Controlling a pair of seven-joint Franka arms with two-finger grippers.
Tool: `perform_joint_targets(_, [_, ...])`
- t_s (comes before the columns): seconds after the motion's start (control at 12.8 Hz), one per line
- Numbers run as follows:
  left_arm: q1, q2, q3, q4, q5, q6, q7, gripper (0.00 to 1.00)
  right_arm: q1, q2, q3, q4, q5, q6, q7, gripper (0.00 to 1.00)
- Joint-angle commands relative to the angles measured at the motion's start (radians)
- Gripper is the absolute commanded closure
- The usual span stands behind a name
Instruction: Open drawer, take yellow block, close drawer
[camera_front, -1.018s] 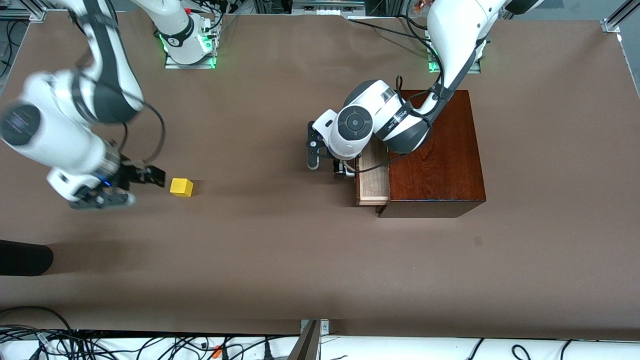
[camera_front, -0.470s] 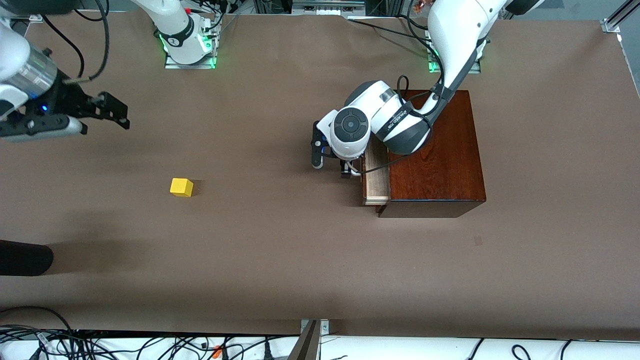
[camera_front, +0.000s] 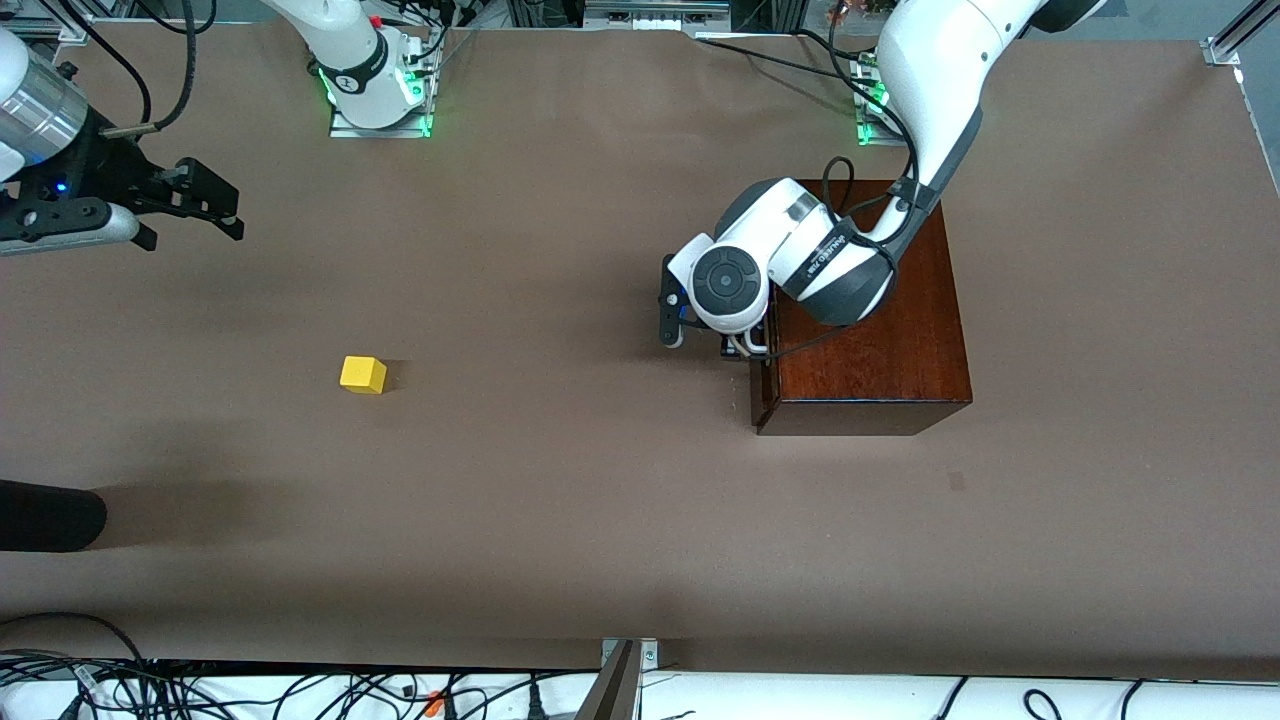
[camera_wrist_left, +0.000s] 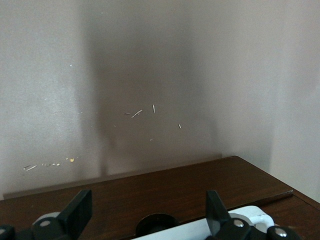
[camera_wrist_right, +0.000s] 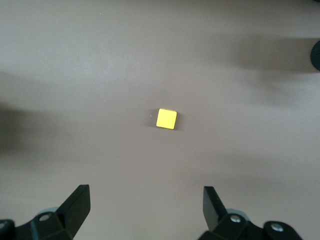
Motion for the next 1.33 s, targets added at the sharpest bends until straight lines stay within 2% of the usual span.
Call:
perform_joint_targets(0.0, [0.004,-0.028,0.004,-0.013,0.024,-0.025,0.034,0.00,-0.007,0.011,-0.004,0.049,-0.006,-0.029,-0.012,0.00])
perform_joint_targets(0.31, [0.001,-0.045,-0.002,0.013,0.009,-0.024,-0.001,0.00,-0.007,0.032,-0.010,0.062,-0.014,-0.070,-0.017,0.00])
perform_joint_targets(0.55, [0.000,-0.106,-0.010,0.036,-0.008,-0.025,-0.219,0.00,-0.007,0.032,-0.010,0.062,-0.017,-0.061,-0.015,0.00])
perform_joint_targets(0.7, [0.007,-0.152,-0.004,0.036,-0.107,-0.040,-0.358,0.00,-0.009,0.032,-0.012,0.062,-0.018,-0.070,-0.015,0.00])
perform_joint_targets(0.94, [0.073,-0.233,-0.001,0.051,-0.140,-0.148,-0.541,0.00,-0.009,0.037,-0.029,0.062,-0.020,-0.065,-0.015,0.00])
perform_joint_targets(1.25, [0.242,-0.330,0.001,0.053,-0.137,-0.254,-0.659,0.00,-0.007,0.035,-0.027,0.062,-0.020,-0.062,-0.014,0.00])
